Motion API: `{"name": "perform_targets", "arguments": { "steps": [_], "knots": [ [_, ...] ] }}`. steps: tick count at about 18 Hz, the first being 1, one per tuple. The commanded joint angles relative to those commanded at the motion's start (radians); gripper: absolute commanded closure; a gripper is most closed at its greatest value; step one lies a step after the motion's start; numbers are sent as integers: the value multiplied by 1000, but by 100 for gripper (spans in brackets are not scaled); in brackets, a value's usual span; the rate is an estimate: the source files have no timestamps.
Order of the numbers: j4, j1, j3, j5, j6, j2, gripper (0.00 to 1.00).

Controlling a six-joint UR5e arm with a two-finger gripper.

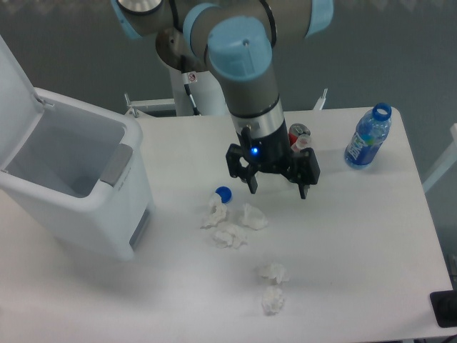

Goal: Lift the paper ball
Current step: 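Move the gripper from beside the bottles toward the crumpled paper balls, then lower the open gripper over the lower crumpled white paper ball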

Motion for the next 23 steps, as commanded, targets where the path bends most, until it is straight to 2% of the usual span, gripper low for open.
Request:
{"name": "perform_targets", "arguments": {
  "steps": [3, 5, 8, 11, 16, 19, 23],
  "knots": [
    [63, -2, 20, 2, -52, -60, 0],
    [69, -5, 55, -2, -132, -101, 0],
    [72, -6, 86, -6, -149, -155, 0],
    [77, -6, 91, -49, -147, -189, 0],
    [77, 24, 100, -227, -137, -222, 0],
    [77, 29, 120, -258, -100, -264, 0],
    [77, 29, 114, -258, 4, -290, 0]
  ]
}}
